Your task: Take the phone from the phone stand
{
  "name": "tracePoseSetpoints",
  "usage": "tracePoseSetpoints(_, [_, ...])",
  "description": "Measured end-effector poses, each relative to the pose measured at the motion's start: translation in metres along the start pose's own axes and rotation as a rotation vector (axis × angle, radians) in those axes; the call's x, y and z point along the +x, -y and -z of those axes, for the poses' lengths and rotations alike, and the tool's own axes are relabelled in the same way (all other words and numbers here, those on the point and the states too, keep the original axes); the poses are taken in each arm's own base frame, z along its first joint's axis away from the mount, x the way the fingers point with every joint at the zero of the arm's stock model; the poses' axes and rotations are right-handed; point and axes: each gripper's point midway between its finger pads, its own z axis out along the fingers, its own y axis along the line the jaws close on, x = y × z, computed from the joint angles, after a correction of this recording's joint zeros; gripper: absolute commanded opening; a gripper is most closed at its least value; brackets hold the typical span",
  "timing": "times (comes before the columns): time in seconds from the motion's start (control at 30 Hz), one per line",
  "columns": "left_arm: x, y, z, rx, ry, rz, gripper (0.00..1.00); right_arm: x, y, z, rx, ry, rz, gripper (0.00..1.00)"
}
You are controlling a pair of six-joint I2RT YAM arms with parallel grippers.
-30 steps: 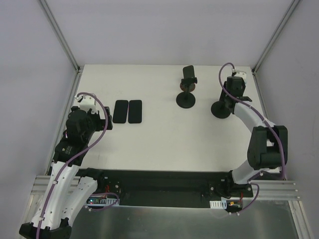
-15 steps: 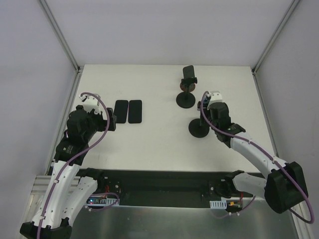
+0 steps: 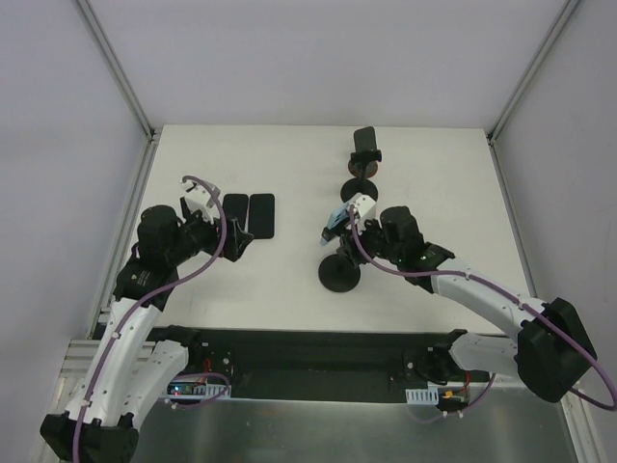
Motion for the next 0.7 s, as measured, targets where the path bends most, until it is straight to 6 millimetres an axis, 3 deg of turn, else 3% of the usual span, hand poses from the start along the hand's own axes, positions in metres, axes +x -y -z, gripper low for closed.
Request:
tracePoseSetpoints(0.07, [0.006, 0.007, -0.008, 0.056, -0.035, 0.017, 0.99, 0.0, -0.006, -0.001, -0.027, 0.001, 0.011, 0.42])
tracePoseSetpoints(0.1, [0.008, 0.01, -0.011, 0.077, -0.051, 0.025, 0.99, 0.0, -0.009, -0.001, -0.038, 0.002, 0.017, 0.57])
tracePoseSetpoints(0.2, [0.017, 0.025, -0.023, 0.151, -0.117, 0.04, 0.99, -0.001, -0.02, 0.0, -0.084, 0.003, 0.02, 0.76])
tracePoseSetpoints(0.3, [0.016, 0.052, -0.029, 0.237, -0.152, 0.018, 0.99, -0.007, -0.034, 0.004, -0.134, 0.024, 0.022, 0.88])
tracePoseSetpoints(0.47, [0.009, 0.093, -0.039, 0.364, -0.174, -0.037, 0.99, -0.028, -0.038, 0.02, -0.136, 0.099, 0.018, 0.9])
tracePoseSetpoints(0.6, [0.019, 0.112, -0.056, 0.404, -0.227, -0.057, 0.99, -0.044, -0.034, 0.035, -0.096, 0.164, -0.002, 0.89])
tracePoseSetpoints(0.7, [0.03, 0.126, -0.069, 0.432, -0.279, -0.072, 0.99, -0.046, -0.028, 0.047, -0.047, 0.201, -0.028, 0.89])
